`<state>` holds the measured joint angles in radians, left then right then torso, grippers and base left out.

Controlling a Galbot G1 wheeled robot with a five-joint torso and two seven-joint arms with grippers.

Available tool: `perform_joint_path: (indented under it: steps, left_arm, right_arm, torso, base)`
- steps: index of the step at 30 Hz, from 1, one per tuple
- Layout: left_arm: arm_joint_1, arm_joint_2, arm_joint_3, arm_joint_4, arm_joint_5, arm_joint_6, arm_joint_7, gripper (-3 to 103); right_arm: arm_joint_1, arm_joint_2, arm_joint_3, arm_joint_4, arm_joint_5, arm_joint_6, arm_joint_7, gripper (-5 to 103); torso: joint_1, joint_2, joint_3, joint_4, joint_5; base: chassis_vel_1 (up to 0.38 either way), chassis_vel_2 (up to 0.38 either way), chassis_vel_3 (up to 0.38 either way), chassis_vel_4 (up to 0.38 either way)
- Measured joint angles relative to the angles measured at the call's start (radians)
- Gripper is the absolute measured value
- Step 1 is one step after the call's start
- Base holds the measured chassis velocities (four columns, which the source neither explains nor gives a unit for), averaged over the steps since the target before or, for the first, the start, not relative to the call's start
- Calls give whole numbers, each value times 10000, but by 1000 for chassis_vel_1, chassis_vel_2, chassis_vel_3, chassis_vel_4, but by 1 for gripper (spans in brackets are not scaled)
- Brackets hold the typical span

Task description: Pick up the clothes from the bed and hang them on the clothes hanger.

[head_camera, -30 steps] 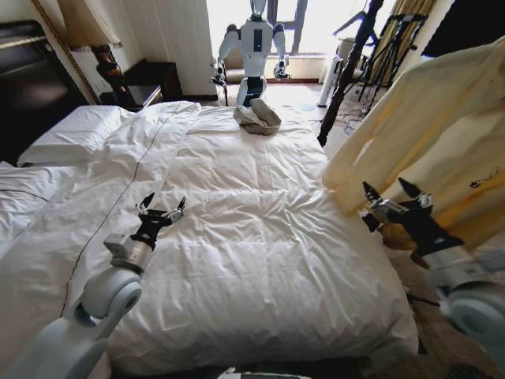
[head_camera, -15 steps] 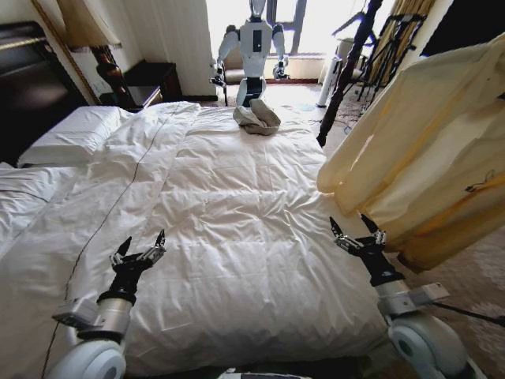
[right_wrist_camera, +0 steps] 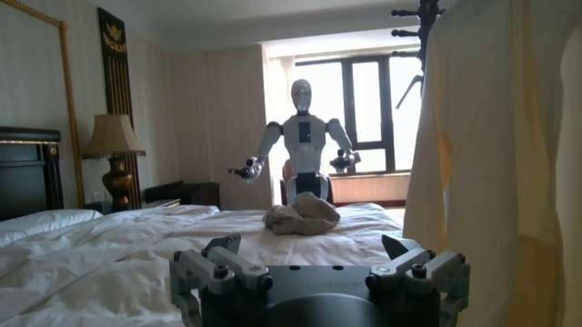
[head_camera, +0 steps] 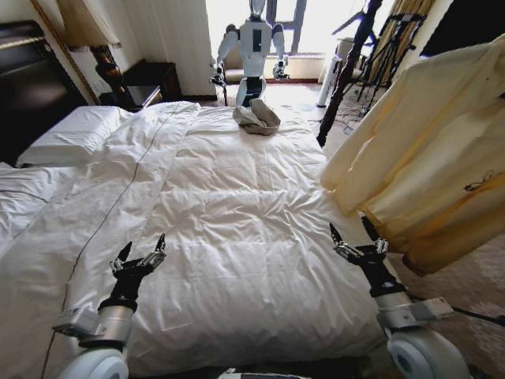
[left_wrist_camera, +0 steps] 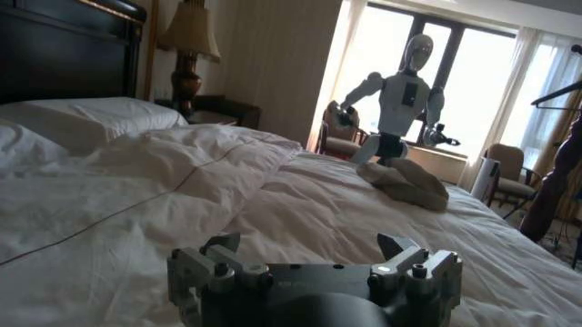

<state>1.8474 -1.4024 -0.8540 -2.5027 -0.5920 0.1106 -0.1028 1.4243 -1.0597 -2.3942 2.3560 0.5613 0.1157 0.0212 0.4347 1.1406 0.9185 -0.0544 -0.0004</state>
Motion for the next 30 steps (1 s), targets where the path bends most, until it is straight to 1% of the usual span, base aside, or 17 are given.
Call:
perform_joint_path:
  steps: [30]
  left_arm:
    - [-32,45,25,25,-2,6,-27,100]
  right_arm:
    - [-1,41,15,-7,51,-25,-8,100]
  torso:
    - [0,-2,0,1,0]
  base:
    - [0,0,0,0]
